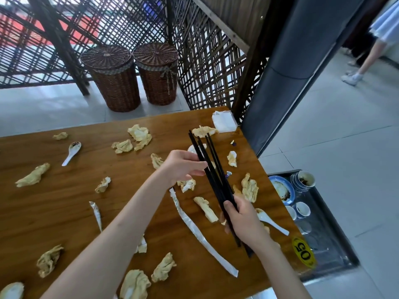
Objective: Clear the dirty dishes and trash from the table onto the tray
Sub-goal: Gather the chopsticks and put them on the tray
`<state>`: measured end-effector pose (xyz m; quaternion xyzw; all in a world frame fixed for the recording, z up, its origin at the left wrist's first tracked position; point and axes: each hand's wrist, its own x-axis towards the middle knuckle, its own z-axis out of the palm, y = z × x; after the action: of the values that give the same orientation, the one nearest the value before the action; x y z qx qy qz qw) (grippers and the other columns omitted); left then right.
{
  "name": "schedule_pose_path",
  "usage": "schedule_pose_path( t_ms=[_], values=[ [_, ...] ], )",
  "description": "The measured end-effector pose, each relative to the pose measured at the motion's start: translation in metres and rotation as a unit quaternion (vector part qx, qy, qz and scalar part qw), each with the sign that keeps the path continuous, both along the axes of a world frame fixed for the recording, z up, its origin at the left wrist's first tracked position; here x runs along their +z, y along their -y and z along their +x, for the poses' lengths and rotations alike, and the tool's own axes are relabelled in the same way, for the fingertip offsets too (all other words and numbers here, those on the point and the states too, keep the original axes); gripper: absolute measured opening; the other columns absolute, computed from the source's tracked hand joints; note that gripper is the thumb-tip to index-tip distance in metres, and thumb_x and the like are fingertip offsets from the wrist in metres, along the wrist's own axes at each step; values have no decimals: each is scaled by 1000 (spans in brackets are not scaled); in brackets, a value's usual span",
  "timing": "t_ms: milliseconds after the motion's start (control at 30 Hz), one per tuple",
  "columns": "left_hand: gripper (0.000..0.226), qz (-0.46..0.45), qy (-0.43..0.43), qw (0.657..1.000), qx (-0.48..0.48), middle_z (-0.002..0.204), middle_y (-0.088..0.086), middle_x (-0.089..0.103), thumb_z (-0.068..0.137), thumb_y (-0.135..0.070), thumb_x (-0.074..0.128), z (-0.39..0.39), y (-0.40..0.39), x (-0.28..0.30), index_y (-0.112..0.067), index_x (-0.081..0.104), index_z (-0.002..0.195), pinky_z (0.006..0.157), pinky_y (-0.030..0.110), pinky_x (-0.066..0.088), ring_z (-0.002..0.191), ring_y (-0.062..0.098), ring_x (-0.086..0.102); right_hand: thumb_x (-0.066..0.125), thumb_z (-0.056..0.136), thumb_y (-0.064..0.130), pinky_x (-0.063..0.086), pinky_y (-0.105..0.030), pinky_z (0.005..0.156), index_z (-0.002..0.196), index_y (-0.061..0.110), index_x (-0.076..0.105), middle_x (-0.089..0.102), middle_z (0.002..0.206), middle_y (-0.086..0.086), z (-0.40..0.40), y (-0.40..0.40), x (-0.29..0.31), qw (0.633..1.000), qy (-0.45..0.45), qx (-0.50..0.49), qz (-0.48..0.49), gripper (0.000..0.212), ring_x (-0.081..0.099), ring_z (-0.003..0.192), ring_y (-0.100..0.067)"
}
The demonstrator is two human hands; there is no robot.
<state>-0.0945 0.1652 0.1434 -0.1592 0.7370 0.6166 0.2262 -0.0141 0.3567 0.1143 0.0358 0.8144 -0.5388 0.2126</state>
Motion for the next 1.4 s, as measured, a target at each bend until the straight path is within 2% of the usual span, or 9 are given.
schedule_pose_path(
  t_ms=[267,433,600,733,900,1033,1167,1233,1400],
  values=[
    [17,28,15,998,-58,84,-3,74,79,-19,74,9,-19,-2,-14,69,95,86,35,48,80,8,71,40,100,20,41,-20,43,88,22,54,58,65,-2,21,-11,4,999,6,-51,-2,18,51,44,-5],
    [29,21,14,997,-72,88,-1,74,79,-20,74,3,-34,1,-11,67,106,87,36,46,82,9,71,42,99,19,40,-24,45,83,19,53,56,64,-3,17,-31,6,998,2,-65,22,19,49,47,-9],
    [15,20,-6,998,-51,87,0,74,80,-20,73,-7,-59,3,-18,65,93,88,36,48,81,9,71,43,98,17,37,-25,45,85,15,54,57,65,-4,2,-59,6,999,-9,-40,24,18,48,46,-11],
    [19,12,-13,999,-40,86,-3,74,80,-22,73,-9,-83,0,-17,66,97,83,34,50,80,8,71,42,99,16,37,-21,41,84,15,53,53,57,1,-9,-85,1,1000,14,-19,4,19,44,39,-7],
    [16,19,40,999,-5,85,-6,74,82,-20,71,-5,-111,-24,-20,68,98,83,32,51,80,6,70,41,99,20,38,-24,46,82,17,53,52,60,3,-32,-133,-14,999,6,15,31,20,46,46,-8],
    [3,-96,116,986,74,72,-5,70,83,-19,71,8,-128,-72,-20,69,85,59,21,49,60,4,67,43,98,20,39,-26,48,80,19,54,54,60,3,-48,-174,-25,997,-14,45,59,21,47,47,-9],
    [8,-187,150,963,127,69,5,66,84,-15,68,14,-144,-116,-9,68,90,40,19,39,53,12,59,42,98,15,38,-24,45,80,13,53,54,59,2,-62,-205,-32,997,-5,60,46,22,45,44,-8],
    [12,-236,144,952,130,67,5,66,84,-20,68,14,-151,-130,-8,68,88,39,19,39,52,13,60,41,99,15,38,-24,45,80,11,52,54,60,0,-65,-215,-37,996,-2,72,54,22,45,44,-8],
    [38,-354,134,918,118,56,0,66,81,-48,66,2,-160,-147,-12,69,71,54,25,49,60,13,64,42,98,17,39,-24,50,80,12,53,56,62,0,-70,-224,-50,993,9,89,78,22,49,49,-8]
  ],
)
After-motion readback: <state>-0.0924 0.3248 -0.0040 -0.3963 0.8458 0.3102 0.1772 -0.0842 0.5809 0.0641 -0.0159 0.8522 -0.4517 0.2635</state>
